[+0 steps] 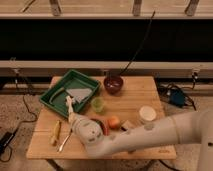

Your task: Place brush in plastic cup

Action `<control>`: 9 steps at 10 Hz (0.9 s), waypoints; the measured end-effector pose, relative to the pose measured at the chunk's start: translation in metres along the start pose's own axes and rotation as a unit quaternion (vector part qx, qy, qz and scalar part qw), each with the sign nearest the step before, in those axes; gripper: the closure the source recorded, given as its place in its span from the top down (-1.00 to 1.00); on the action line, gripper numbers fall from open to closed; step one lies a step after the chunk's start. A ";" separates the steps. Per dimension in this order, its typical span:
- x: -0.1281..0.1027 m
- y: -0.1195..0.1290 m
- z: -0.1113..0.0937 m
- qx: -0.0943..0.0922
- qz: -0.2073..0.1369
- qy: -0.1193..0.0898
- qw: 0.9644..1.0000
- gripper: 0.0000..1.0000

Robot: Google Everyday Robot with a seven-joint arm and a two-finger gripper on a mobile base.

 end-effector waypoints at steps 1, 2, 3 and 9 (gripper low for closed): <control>0.014 -0.004 -0.005 0.007 0.001 0.009 1.000 -1.00; 0.022 -0.007 -0.010 0.013 0.004 0.015 1.000 -1.00; 0.030 -0.008 -0.014 0.017 0.005 0.022 1.000 -1.00; 0.016 -0.008 -0.045 0.045 0.023 0.011 0.999 -1.00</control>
